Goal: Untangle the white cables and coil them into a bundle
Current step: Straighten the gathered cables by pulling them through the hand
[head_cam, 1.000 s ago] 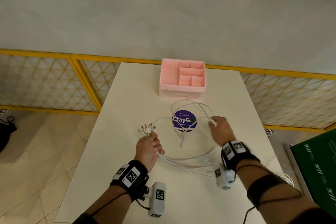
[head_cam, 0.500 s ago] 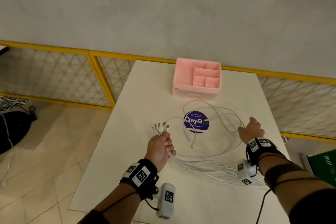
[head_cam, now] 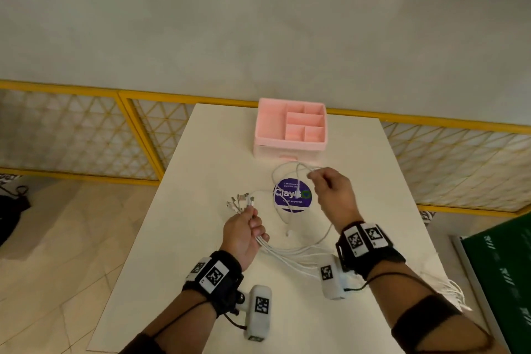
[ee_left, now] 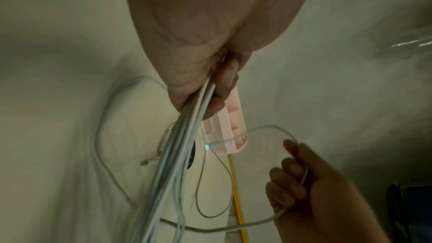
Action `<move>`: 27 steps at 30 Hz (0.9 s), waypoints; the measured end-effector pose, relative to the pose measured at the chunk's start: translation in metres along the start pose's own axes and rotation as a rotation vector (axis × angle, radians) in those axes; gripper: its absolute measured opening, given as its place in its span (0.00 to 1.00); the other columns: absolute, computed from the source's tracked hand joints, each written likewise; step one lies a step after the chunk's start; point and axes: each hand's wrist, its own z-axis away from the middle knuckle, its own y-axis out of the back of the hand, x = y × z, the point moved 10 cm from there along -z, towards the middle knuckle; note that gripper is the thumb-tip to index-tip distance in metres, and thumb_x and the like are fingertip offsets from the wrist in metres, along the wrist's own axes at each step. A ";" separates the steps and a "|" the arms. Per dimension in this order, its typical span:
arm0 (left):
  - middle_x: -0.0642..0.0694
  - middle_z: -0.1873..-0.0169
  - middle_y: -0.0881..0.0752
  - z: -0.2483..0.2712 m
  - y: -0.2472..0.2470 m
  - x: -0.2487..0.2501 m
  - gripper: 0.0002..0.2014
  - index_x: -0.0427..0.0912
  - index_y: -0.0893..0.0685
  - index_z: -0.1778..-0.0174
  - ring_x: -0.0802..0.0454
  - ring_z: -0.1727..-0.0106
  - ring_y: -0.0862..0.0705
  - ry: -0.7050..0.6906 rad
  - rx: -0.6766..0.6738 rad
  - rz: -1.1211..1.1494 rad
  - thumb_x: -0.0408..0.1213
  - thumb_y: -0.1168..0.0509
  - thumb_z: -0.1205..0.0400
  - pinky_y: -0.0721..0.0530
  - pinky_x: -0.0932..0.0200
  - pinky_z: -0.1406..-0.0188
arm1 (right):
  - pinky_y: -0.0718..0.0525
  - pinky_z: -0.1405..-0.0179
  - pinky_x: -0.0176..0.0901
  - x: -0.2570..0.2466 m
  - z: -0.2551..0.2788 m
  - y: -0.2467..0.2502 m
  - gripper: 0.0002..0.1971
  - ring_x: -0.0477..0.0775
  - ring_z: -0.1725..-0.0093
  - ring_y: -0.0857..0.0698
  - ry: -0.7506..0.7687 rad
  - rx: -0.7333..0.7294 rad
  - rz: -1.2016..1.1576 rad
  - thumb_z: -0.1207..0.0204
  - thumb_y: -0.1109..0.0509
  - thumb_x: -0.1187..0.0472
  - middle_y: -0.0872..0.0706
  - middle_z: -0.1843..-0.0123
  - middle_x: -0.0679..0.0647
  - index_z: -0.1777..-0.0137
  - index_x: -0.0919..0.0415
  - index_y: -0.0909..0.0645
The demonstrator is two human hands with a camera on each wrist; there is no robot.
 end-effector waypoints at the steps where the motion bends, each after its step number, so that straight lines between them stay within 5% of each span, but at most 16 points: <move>1: 0.51 0.78 0.32 -0.002 -0.003 -0.001 0.15 0.43 0.24 0.63 0.55 0.81 0.34 0.016 -0.008 0.017 0.41 0.43 0.10 0.30 0.56 0.70 | 0.21 0.62 0.43 -0.014 0.013 -0.015 0.08 0.47 0.67 0.18 0.053 -0.051 -0.018 0.18 0.31 0.56 0.14 0.68 0.45 0.57 0.55 0.15; 4: 0.50 0.75 0.31 -0.004 -0.012 0.000 0.16 0.43 0.23 0.62 0.53 0.77 0.32 0.025 -0.028 0.054 0.47 0.41 0.11 0.27 0.55 0.67 | 0.19 0.58 0.46 -0.028 0.060 -0.062 0.06 0.51 0.64 0.17 0.137 -0.283 0.015 0.18 0.30 0.55 0.13 0.64 0.53 0.55 0.52 0.14; 8: 0.49 0.74 0.29 -0.006 -0.018 0.003 0.18 0.42 0.24 0.59 0.53 0.74 0.29 0.044 -0.061 0.102 0.52 0.41 0.12 0.26 0.59 0.70 | 0.21 0.63 0.45 -0.011 0.108 -0.093 0.04 0.47 0.70 0.23 0.245 -0.466 0.208 0.18 0.33 0.52 0.20 0.70 0.44 0.53 0.46 0.18; 12: 0.50 0.75 0.28 -0.005 -0.018 0.002 0.16 0.44 0.24 0.59 0.55 0.77 0.30 0.039 -0.091 0.073 0.50 0.43 0.10 0.28 0.59 0.74 | 0.20 0.63 0.51 -0.004 0.120 -0.091 0.04 0.51 0.69 0.22 0.304 -0.487 0.299 0.18 0.36 0.50 0.20 0.69 0.46 0.53 0.44 0.22; 17: 0.52 0.76 0.29 -0.003 -0.016 0.015 0.15 0.43 0.24 0.59 0.55 0.79 0.33 -0.046 -0.082 0.061 0.47 0.43 0.09 0.28 0.56 0.69 | 0.24 0.66 0.40 0.021 0.125 -0.077 0.08 0.45 0.72 0.23 0.225 -0.539 0.337 0.19 0.32 0.47 0.20 0.73 0.45 0.49 0.47 0.14; 27: 0.49 0.73 0.23 -0.005 -0.016 0.013 0.15 0.39 0.19 0.52 0.55 0.77 0.26 -0.064 -0.121 0.066 0.44 0.45 0.09 0.25 0.59 0.74 | 0.26 0.65 0.35 0.025 0.120 -0.058 0.04 0.42 0.72 0.26 0.142 -0.510 0.190 0.23 0.27 0.50 0.22 0.73 0.43 0.54 0.47 0.11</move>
